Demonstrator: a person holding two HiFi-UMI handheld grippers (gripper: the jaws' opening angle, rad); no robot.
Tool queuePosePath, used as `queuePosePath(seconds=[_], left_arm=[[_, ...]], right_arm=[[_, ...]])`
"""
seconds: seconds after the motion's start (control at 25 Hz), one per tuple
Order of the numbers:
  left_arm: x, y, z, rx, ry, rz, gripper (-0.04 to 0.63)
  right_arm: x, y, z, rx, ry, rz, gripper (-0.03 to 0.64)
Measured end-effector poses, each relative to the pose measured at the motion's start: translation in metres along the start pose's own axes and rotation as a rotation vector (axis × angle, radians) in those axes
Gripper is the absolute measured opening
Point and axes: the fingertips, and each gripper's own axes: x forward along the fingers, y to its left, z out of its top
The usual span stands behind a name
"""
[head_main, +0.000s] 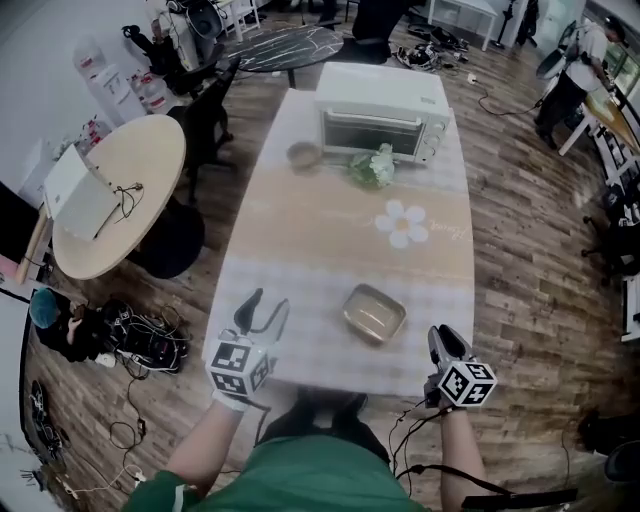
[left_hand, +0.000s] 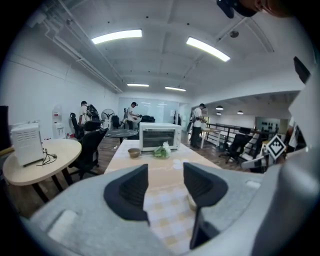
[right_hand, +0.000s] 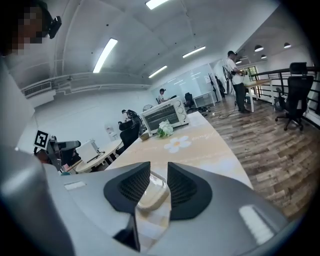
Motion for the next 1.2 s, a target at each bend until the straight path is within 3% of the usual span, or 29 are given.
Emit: queuePosePath(seconds=[0.24, 0.64, 0.88, 1.2], left_arm=[[0.042, 0.013, -0.04, -0.009, 0.088, -0.059, 0.221], [0.066, 0.011, -0.083, -0.018, 0.184, -0.113, 0.221], [0.069, 0.023, -0.085, -0.024, 0.192, -0.095, 0.221], [0.071, 0.025, -0.087, -0.042, 0.2, -0.09, 0.219]], right_arm=[[0.047, 0.0, -0.043, 0.108, 0.087, 0.002, 0.095], [0.092, -0.017, -0.101, 0.429, 0.17, 0.008, 0.095], [0.105, -0.019, -0.11, 0.677, 0.149, 0.049, 0.095], [0.113, -0.018, -0.115, 0.722, 0.176, 0.063, 0.095]])
